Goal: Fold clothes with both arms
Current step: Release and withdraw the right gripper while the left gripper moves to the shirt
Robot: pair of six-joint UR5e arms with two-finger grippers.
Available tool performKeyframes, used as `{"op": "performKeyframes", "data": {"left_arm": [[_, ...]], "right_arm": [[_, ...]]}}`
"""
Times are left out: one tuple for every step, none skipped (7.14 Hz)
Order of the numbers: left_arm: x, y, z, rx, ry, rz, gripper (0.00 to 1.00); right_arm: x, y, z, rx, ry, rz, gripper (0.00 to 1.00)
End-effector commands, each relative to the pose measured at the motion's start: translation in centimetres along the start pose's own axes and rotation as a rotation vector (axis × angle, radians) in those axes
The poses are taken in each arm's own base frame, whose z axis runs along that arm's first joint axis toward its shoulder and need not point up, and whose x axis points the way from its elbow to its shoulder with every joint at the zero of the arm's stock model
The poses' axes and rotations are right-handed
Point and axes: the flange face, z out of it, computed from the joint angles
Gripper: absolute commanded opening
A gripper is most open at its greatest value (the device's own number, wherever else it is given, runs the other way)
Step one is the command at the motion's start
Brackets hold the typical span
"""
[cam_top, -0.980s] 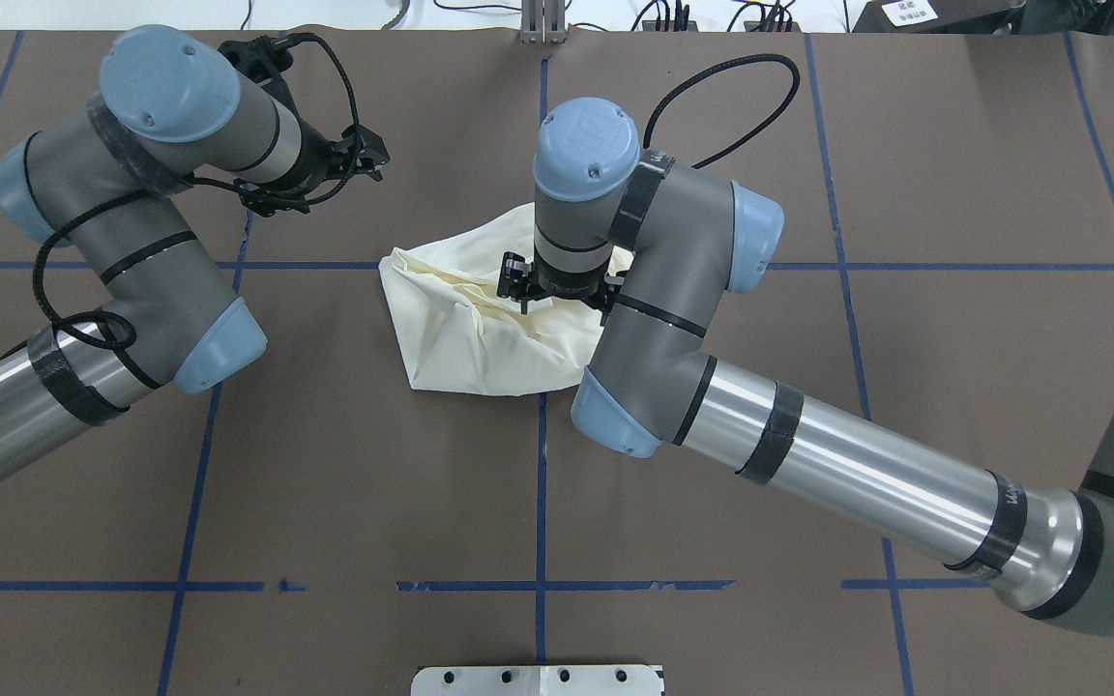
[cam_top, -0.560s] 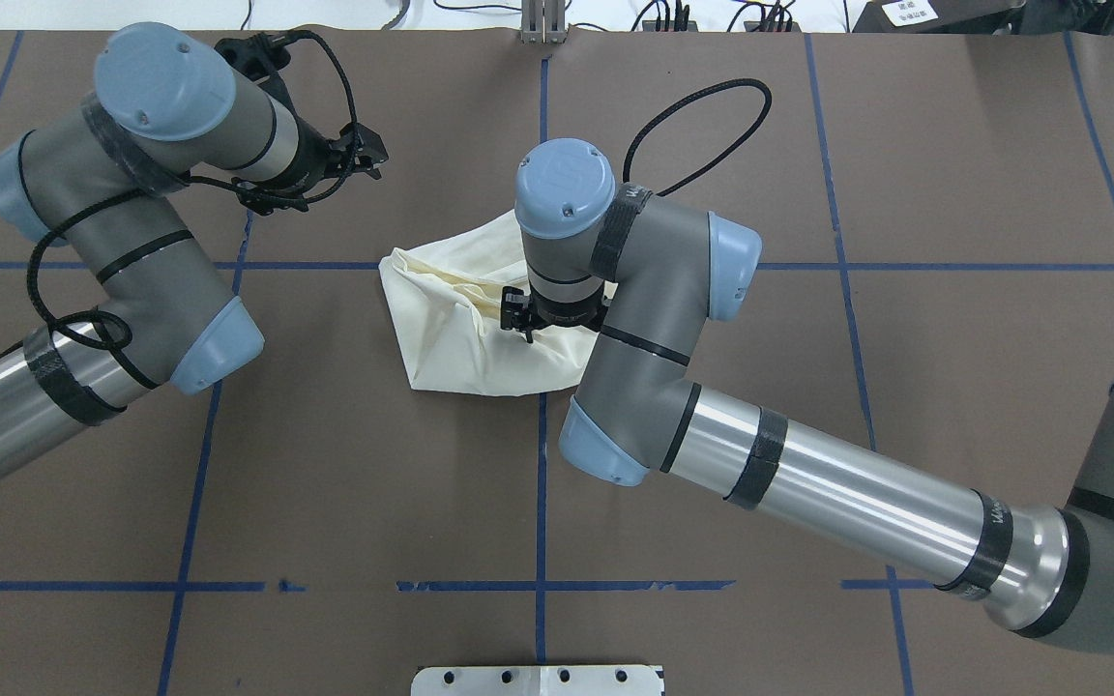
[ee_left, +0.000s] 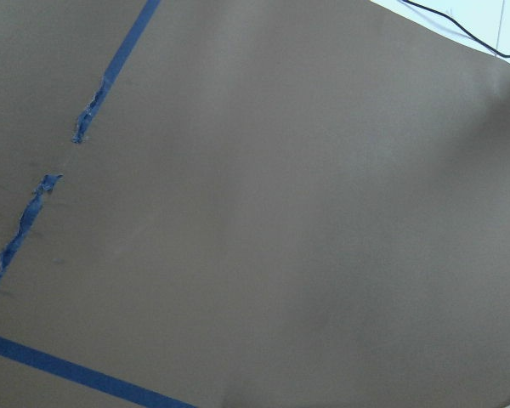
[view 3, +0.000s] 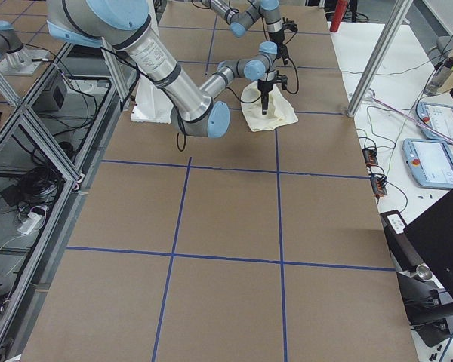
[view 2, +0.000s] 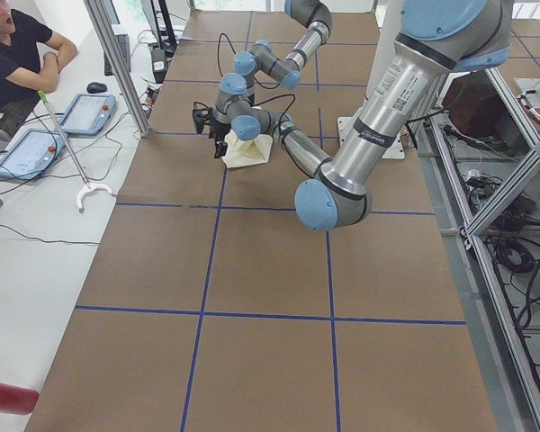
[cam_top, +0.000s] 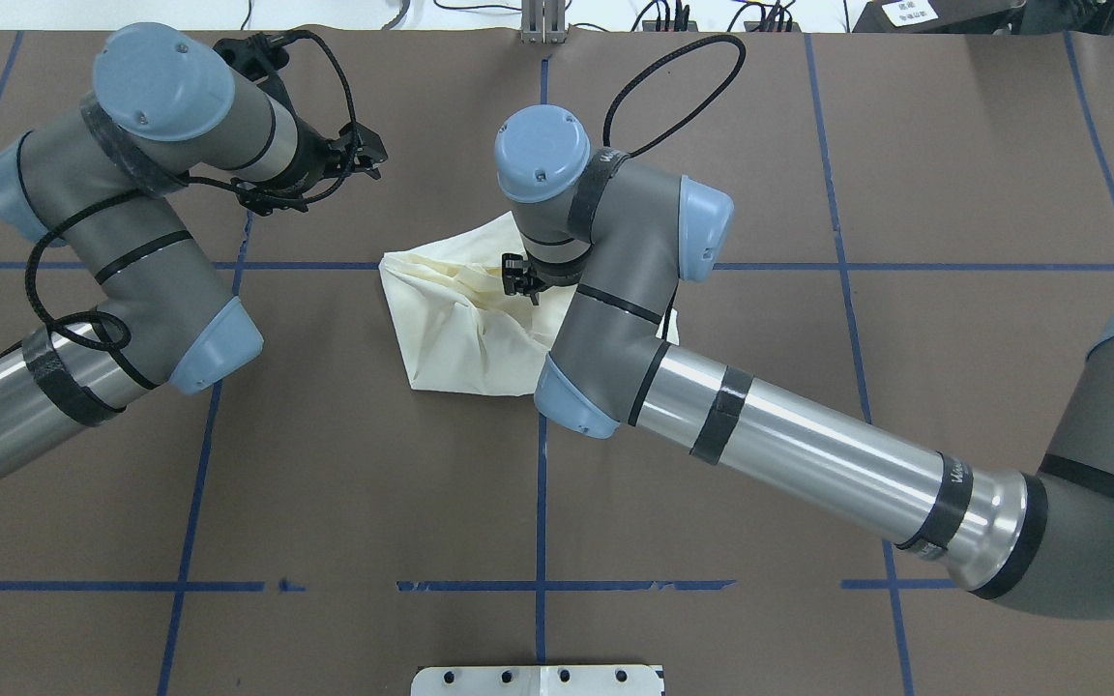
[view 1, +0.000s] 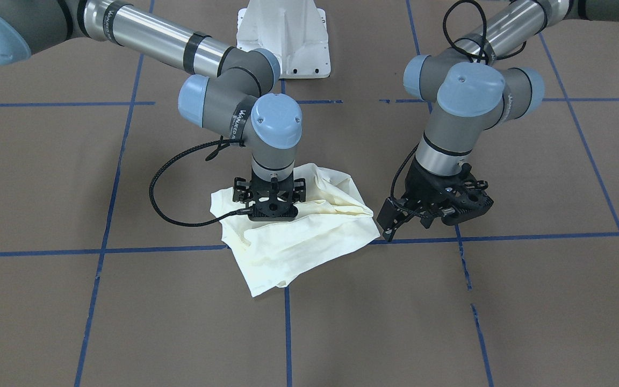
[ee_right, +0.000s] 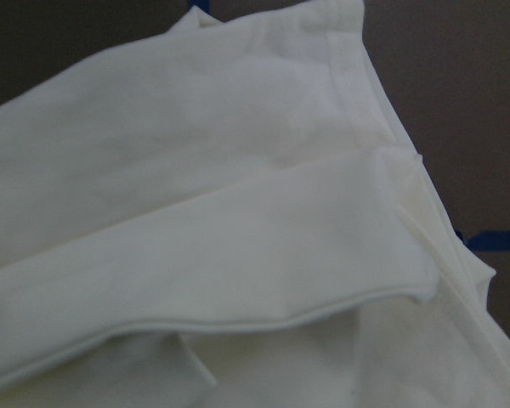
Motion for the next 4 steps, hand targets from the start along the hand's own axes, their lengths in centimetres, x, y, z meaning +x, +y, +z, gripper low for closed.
{"op": "performKeyframes", "data": {"left_arm": [[-0.1, 0.2, -0.6, 0.001, 0.005, 0.001, 1.00], [-0.2, -0.3, -0.9, 0.007, 0.006, -0.004, 1.00], [-0.2, -0.4, -1.3, 0.010, 0.012, -0.004, 1.00], [-0.3, -1.0, -1.9, -0.004, 0.021, -0.006, 1.00]], "right_arm": [[0.4, -5.2, 0.2, 0.041, -0.008, 0.005, 1.00], [0.7, -7.5, 0.7, 0.069, -0.025, 0.013, 1.00], [1.1, -9.3, 0.0, 0.118, -0.042, 0.017, 1.00], [1.2, -10.4, -1.3, 0.155, -0.058, 0.018, 1.00]]}}
